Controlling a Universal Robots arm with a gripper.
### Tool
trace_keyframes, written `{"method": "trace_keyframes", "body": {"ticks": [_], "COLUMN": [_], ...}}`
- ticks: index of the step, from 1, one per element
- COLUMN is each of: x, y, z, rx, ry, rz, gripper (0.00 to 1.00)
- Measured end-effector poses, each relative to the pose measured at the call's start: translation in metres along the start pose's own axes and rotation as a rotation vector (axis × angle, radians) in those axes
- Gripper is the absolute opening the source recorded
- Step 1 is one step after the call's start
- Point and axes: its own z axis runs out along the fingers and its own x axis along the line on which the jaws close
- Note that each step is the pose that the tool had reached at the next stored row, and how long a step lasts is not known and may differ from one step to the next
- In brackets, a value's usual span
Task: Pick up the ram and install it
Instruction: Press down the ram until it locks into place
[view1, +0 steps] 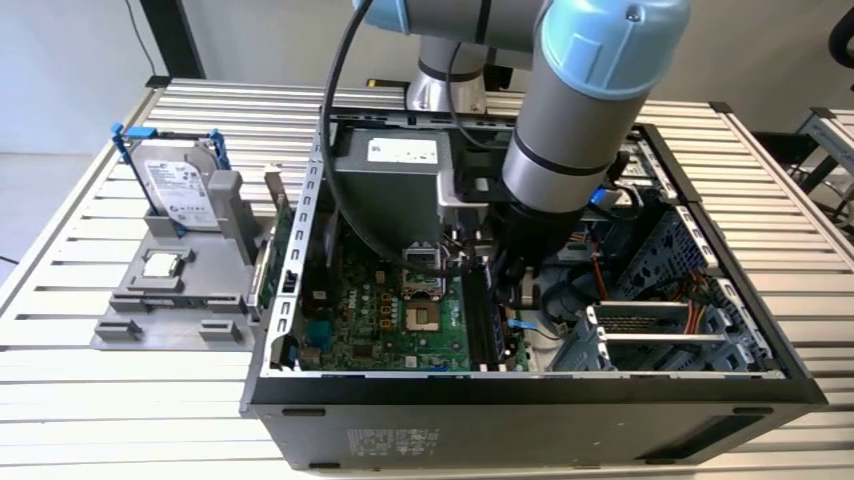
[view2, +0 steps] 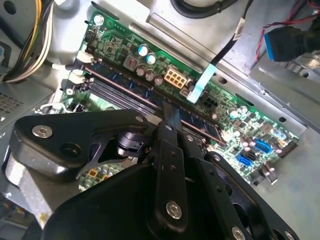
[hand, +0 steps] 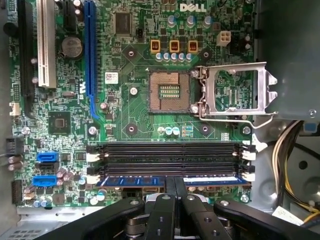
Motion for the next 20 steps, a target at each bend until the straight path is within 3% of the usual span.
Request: {"method": "trace_keyframes", "body": {"ticks": [7,8,10,20], "x": [-0.0006,-0.0010,-0.0021,-0.0032], "y": [-0.0001,0.0000,0.0000,0.0006], "z": [0.0121,0.0115,0.0056,-0.0404], "rx": [-0.0004,-0.0007,0.0005,0.0001], "ry": [0.0018,0.0036,-0.0013,0.0010], "rz": [0.000,0.000,0.000,0.000], "gripper": [0.00,0.00,0.00,0.00]}}
